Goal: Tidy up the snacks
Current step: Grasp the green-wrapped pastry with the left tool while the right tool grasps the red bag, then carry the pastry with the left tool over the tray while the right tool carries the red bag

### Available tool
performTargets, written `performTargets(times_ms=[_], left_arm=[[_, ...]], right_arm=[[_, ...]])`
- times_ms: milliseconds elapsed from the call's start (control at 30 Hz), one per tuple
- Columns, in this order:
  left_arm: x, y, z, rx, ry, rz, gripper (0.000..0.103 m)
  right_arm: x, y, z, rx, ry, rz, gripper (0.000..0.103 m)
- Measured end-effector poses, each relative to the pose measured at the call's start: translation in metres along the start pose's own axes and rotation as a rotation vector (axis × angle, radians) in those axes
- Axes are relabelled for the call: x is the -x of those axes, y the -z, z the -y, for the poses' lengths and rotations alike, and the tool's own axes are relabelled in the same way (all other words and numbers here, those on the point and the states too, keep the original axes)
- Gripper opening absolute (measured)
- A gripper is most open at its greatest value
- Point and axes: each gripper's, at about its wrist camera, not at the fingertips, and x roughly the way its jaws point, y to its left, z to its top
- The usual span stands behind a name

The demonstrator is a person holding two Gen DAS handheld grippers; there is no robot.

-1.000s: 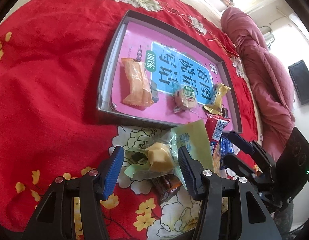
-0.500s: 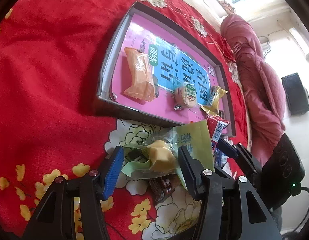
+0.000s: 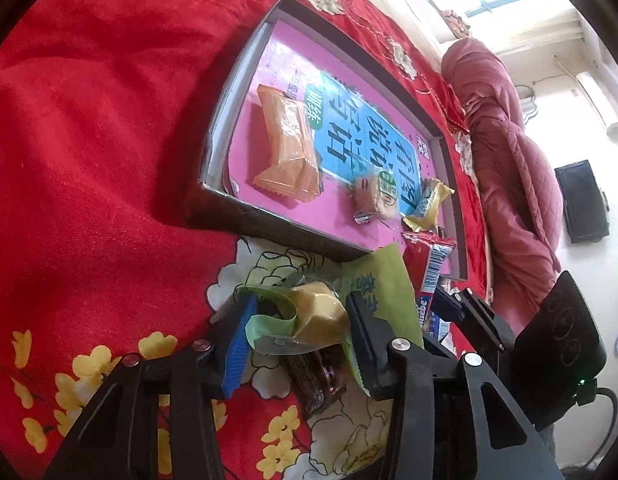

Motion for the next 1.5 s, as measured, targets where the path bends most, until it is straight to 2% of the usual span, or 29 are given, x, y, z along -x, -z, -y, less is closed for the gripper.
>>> performTargets(times_ms=[200,500,800,1100,1500], left_arm=[[0.005,-0.001,0.000,-0.001,0.004,0.013,0.045],[0.029,-0.008,-0.002,0.008,0.002,0.072,0.045],[0.045,-0.010,0.011,-0.032,-0.026,0.119,0.045],[0.055,-0.011,0.024,-0.043,-0.029,0.156,0.045],[0.057,-0.016,0.045,-0.061,-0.030,0.179,0.045]], right_arm=[[0.000,0.000,0.009,-0.056,-0.020,-0.005,0.033],[0.005,-0.001,0.014,-0.108,-0.068,0.015,0.028],[0.013,-0.005,0.014,-0.112,-0.080,0.041,0.026],[0.030,-0.012,0.021,-0.147,-0.111,0.107,0.026],[0.048,-0.021,0.039,-0.188,-0.083,0.168,0.026]])
